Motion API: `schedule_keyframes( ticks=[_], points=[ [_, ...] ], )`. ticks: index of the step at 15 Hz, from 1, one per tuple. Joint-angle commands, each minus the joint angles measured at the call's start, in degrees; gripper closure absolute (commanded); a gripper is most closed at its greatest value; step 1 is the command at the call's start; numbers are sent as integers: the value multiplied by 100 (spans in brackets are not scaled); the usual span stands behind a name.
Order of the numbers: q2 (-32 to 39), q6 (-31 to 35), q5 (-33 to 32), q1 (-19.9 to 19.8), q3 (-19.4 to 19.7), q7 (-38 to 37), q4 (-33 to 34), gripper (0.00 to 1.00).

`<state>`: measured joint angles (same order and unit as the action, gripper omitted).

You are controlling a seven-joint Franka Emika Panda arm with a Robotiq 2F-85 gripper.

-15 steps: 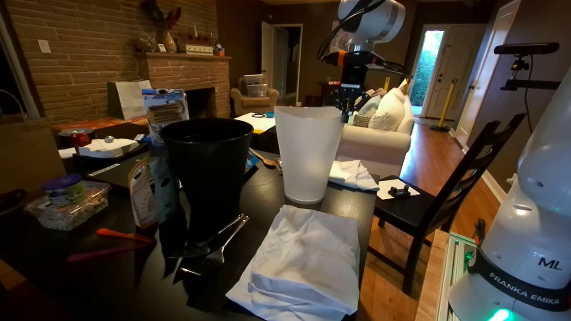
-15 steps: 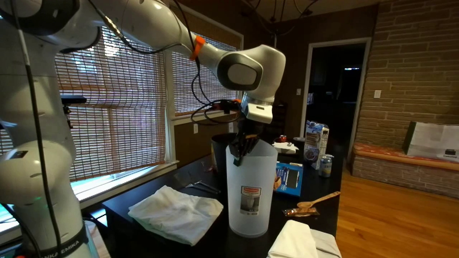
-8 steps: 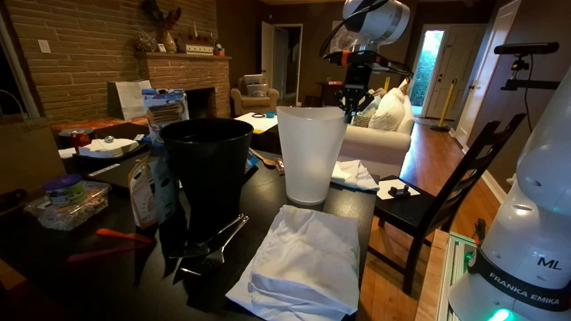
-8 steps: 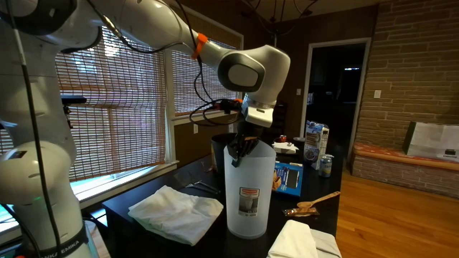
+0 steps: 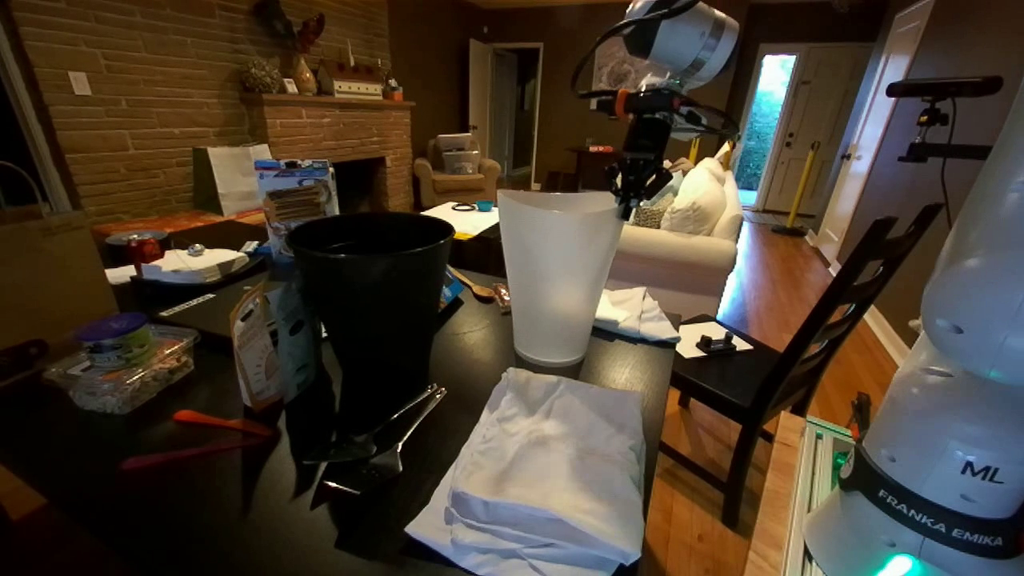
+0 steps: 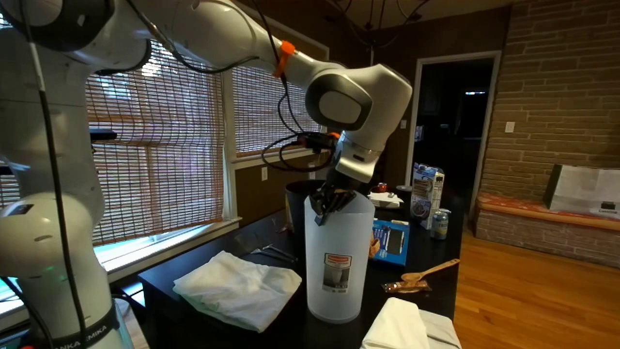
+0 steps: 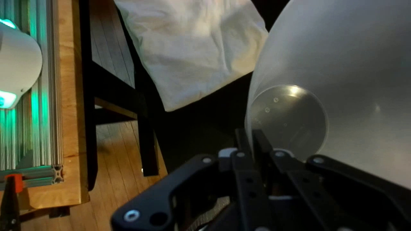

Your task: Tip the plastic jar over

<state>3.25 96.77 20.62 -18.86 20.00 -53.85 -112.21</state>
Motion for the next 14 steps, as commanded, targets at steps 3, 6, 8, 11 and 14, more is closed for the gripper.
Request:
schedule_keyframes(
  ticks=[3,6,8,11,14],
  points=[
    [838,-1088,1090,-353,198,-314,894,98],
    [1105,-1478,1486,-447,192,-493,1177,98],
    [1232,-1735,1700,-489,185,-648,1346,98],
    [1391,-2219,1977,-539,182,-926,1622,98],
    [1534,-2573,1996,-552,201,-1184,1789,98]
  ],
)
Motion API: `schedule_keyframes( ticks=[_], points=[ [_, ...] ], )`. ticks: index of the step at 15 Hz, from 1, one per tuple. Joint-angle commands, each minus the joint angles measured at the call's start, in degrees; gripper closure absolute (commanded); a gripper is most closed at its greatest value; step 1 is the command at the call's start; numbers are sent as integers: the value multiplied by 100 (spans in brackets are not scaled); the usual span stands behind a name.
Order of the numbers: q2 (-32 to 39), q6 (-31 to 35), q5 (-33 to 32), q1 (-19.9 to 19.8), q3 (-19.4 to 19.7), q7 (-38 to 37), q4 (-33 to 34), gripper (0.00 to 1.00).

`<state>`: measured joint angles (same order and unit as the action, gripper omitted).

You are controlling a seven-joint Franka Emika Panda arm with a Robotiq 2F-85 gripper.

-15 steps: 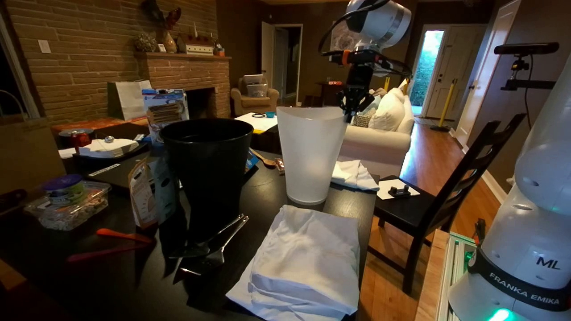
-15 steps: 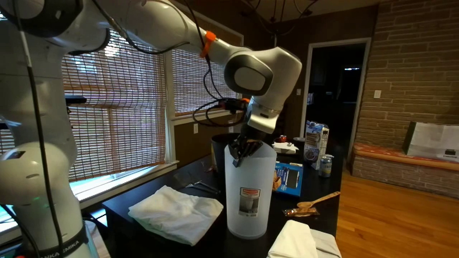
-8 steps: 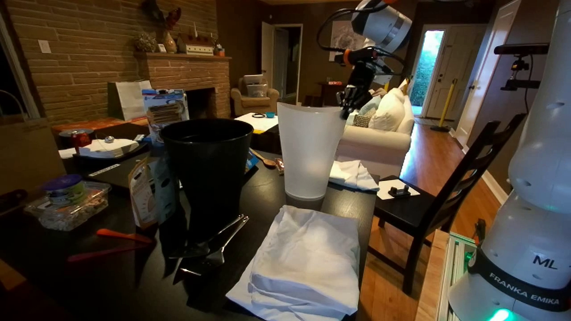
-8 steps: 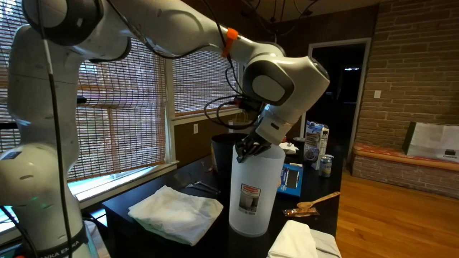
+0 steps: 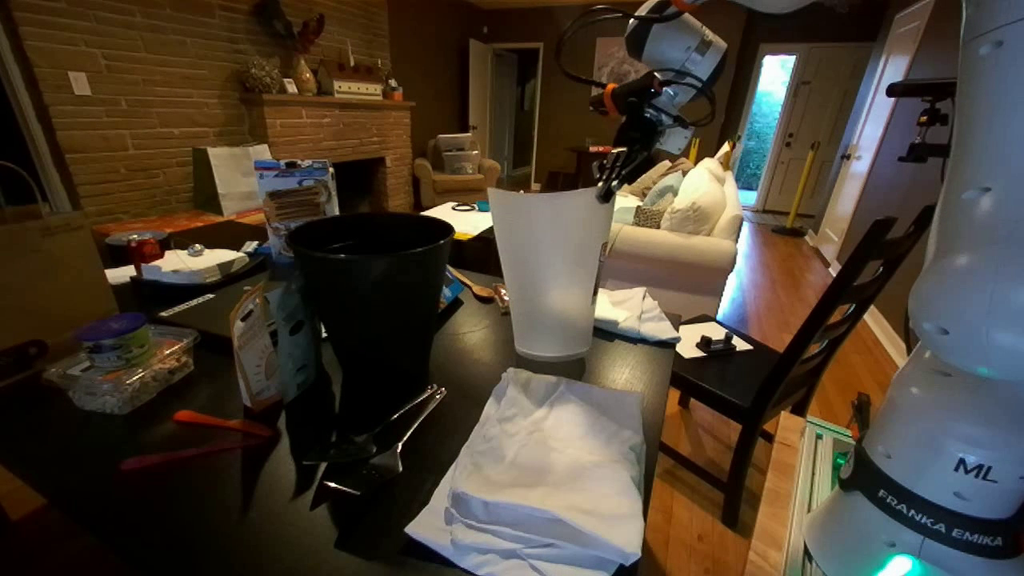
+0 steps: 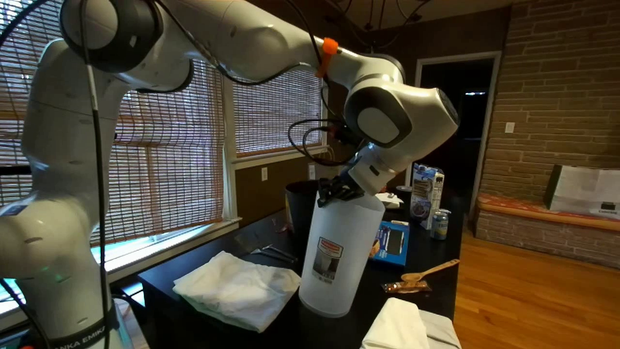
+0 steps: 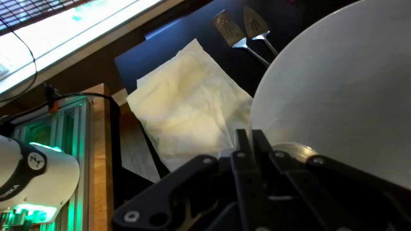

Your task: Tip the plastic jar over

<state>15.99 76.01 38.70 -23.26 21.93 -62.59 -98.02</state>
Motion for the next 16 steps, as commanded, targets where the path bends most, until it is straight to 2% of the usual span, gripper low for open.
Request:
schedule_keyframes(
  ticks=[1,16],
  points=[
    [284,-536,139,-100,17,-399,407,98],
    [500,-262,276,-464,346,-874,82,98]
  ],
)
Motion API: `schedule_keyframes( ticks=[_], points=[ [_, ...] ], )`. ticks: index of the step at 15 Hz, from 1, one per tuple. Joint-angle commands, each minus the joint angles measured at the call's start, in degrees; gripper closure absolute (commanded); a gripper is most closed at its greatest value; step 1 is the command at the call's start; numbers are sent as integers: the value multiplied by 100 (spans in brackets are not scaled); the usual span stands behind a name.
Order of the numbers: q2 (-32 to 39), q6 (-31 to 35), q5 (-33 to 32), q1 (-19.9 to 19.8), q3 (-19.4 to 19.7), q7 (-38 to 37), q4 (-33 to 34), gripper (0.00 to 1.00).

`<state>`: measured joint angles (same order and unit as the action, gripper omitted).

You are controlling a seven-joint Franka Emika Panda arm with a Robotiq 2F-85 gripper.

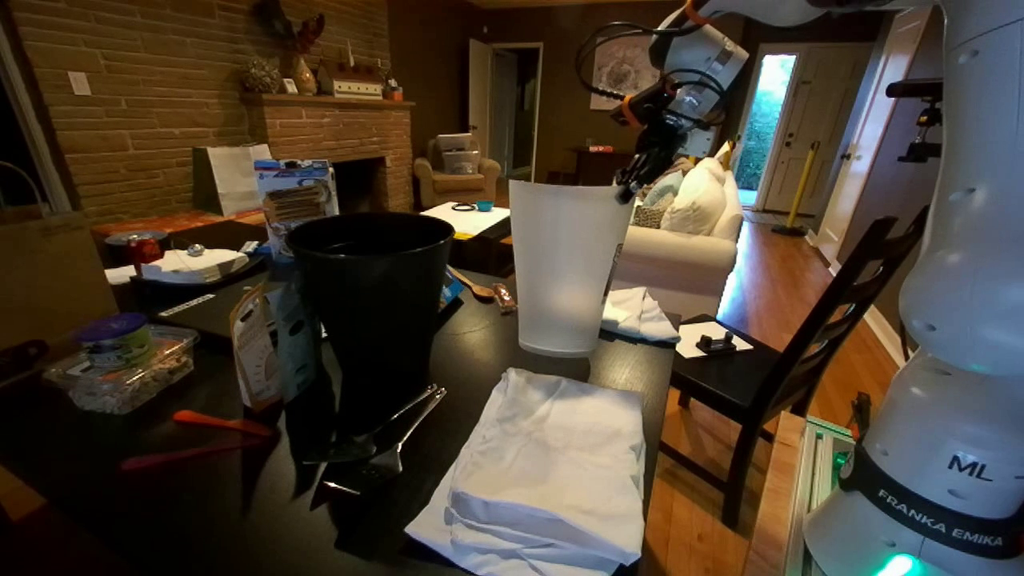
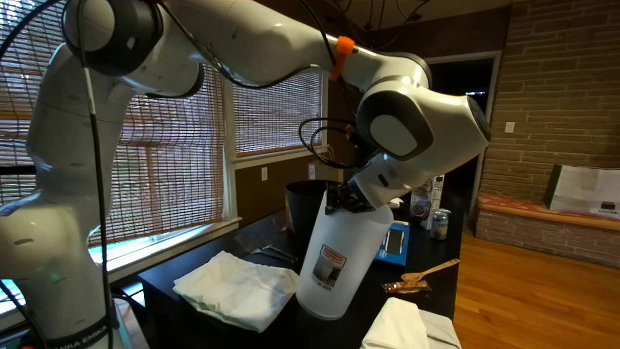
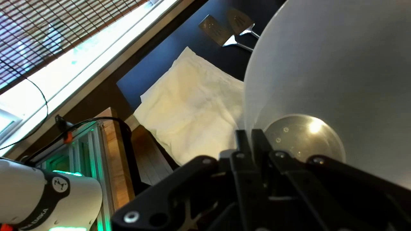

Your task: Tip the plastic jar over

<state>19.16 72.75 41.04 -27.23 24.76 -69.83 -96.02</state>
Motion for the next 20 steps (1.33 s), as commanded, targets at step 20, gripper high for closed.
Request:
schedule_keyframes(
  ticks=[20],
  points=[
    [1619,-449,506,-750,247,-102,-167,98]
  ],
)
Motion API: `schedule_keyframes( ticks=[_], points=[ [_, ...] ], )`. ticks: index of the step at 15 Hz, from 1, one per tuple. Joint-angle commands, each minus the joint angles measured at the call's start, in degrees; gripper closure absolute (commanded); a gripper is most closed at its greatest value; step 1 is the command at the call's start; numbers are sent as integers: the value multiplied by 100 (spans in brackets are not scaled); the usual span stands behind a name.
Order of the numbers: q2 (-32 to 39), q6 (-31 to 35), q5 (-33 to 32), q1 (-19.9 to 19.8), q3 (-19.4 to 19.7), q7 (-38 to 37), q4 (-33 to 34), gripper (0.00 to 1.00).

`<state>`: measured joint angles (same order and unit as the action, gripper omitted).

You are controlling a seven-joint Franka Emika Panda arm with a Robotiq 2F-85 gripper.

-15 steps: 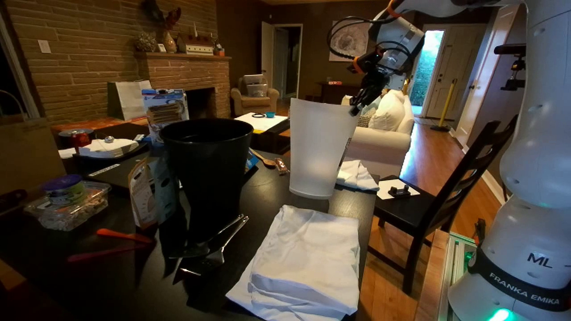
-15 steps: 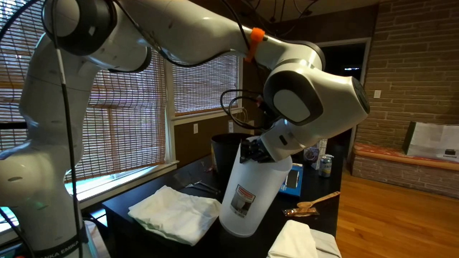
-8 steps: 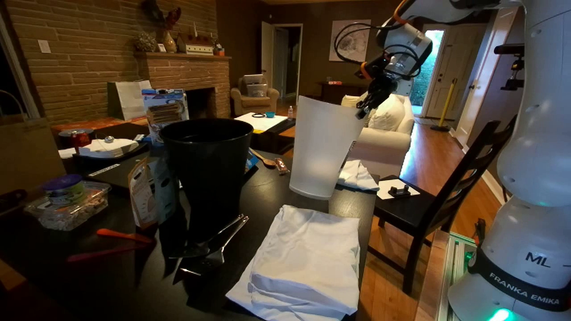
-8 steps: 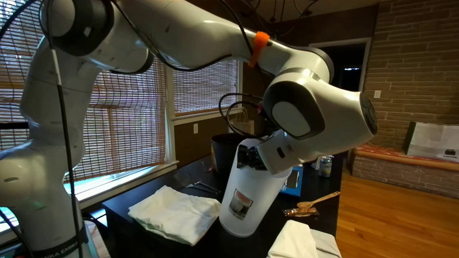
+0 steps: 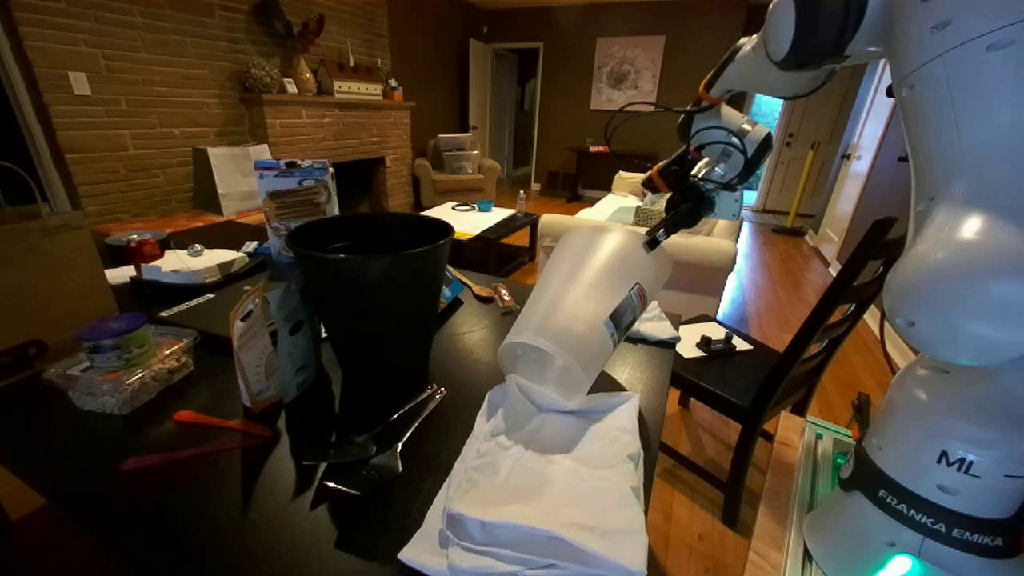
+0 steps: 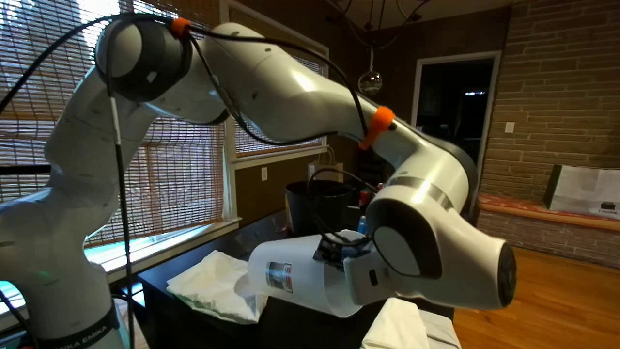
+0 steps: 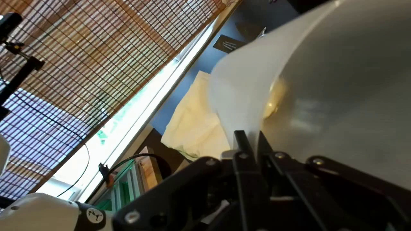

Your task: Tip the plastic jar over

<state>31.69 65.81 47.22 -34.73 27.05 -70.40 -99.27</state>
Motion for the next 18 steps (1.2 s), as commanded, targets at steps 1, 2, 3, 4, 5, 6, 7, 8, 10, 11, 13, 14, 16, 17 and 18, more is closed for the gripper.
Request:
schedule_keyframes(
  ticks=[1,2,3,4,5,6,7,8,10,11,13,14,16,17,18],
  points=[
    [474,435,-147,33,24,-41,188,98],
    [542,569,-207,57,27,-3,168,98],
    [624,690,-235,70,14,8,225,98],
    [646,771,-281,89,12,37,227,98],
    [659,860,-350,126,17,62,253,98],
    [636,965,-445,176,31,85,268,67],
    [570,1110,-583,251,53,105,256,66],
    [478,1322,-778,353,77,80,249,60],
    [199,1576,-1175,560,109,-35,193,45],
    [33,1694,-1386,675,119,-76,164,38],
    [-374,1890,-1848,923,115,-163,77,24],
    [-614,1957,-2097,1048,86,-215,49,18],
    [-1112,2020,-2607,1302,12,-260,-17,4],
    [-1349,2049,-2865,1435,-19,-300,-33,1],
    [-1570,2043,-3123,1554,-72,-291,-24,0]
  ],
)
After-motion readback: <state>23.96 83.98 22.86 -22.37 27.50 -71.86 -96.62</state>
